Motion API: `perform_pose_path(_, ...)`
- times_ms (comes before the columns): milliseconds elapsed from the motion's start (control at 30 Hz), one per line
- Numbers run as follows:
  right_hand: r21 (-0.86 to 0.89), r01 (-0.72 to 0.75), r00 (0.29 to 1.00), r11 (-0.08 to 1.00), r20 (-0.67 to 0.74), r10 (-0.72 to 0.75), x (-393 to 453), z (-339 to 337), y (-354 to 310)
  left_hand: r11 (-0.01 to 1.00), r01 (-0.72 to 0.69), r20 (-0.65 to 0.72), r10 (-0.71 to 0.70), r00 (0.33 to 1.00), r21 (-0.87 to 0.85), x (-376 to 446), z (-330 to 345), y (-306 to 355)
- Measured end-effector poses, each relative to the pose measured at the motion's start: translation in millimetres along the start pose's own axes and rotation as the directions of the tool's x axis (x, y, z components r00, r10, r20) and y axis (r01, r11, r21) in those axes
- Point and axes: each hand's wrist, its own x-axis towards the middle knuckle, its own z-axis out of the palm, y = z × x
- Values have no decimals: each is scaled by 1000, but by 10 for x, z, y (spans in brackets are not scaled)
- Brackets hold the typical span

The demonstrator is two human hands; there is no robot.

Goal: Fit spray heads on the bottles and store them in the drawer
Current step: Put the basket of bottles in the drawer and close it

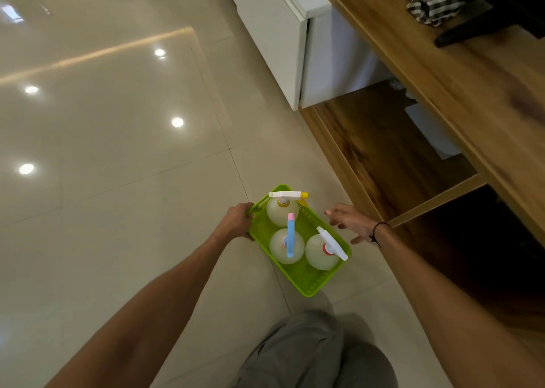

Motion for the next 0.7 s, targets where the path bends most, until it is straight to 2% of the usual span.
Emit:
perform_pose_path(133,22,78,990,997,114,-80,-30,-10,-101,999,48,-14,-48,999,-17,-108,-126,205)
perform_pose_path(267,-40,194,969,980,162,-185,-166,-82,-112,996,83,-17,-83,996,33,-276,-250,485)
perform_pose_path(467,-75,288,949,955,153,-274,-547,-227,-237,992,120,-22,-121,992,-47,-660,-432,1001)
perform_pose_path(600,-123,300,953,946,72,-293,-1035,-328,-474,986,149,-20,-151,988,-76,-1056,-613,1370)
perform_pose_path(700,-74,248,968,966,59,-244,-1394,-407,-627,987,150,-6,-150,989,-63,-1308,-761,1642)
